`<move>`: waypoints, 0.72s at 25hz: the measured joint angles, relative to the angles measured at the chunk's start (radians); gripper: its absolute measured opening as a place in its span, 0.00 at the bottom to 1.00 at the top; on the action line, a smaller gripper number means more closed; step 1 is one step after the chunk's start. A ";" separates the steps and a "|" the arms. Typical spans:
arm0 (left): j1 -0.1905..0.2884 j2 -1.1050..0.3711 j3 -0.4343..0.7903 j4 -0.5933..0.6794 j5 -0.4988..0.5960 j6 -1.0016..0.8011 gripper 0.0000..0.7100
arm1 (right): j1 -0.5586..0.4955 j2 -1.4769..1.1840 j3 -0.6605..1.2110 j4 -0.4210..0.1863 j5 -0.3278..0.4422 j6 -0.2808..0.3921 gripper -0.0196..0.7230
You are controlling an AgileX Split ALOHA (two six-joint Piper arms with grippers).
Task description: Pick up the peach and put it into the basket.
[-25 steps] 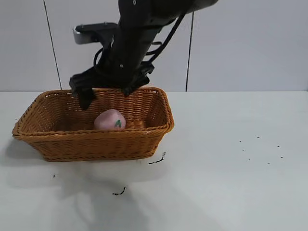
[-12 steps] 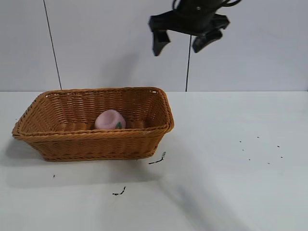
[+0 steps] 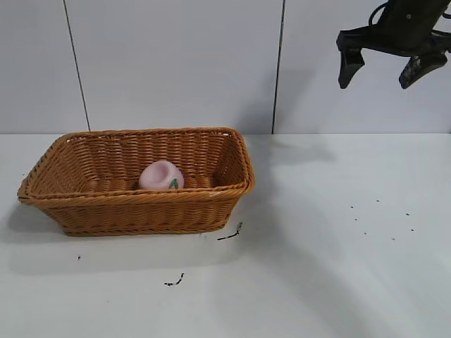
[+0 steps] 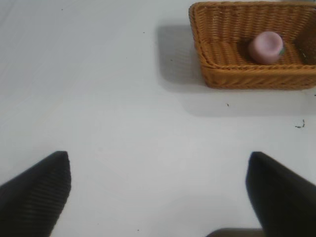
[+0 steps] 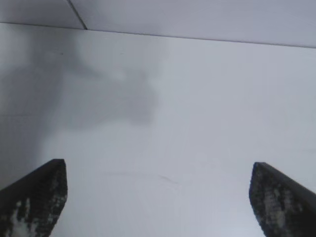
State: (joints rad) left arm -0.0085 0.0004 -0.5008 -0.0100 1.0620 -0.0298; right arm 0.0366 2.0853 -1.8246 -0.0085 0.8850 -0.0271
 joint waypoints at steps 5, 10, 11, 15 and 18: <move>0.000 0.000 0.000 0.000 0.000 0.000 0.98 | 0.001 -0.003 0.000 0.000 0.148 -0.005 0.96; 0.000 0.000 0.000 0.000 0.000 0.000 0.98 | 0.001 -0.005 0.006 -0.006 0.317 -0.021 0.96; 0.000 0.000 0.000 0.000 0.000 0.000 0.98 | 0.001 -0.005 0.006 -0.006 0.317 -0.021 0.96; 0.000 0.000 0.000 0.000 0.000 0.000 0.98 | 0.001 -0.079 0.128 -0.006 0.319 -0.004 0.96; 0.000 0.000 0.000 0.000 0.000 0.000 0.98 | 0.001 -0.182 0.278 -0.007 0.321 0.018 0.96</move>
State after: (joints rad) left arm -0.0085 0.0004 -0.5008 -0.0100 1.0620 -0.0298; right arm 0.0377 1.9029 -1.5468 -0.0153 1.2063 -0.0094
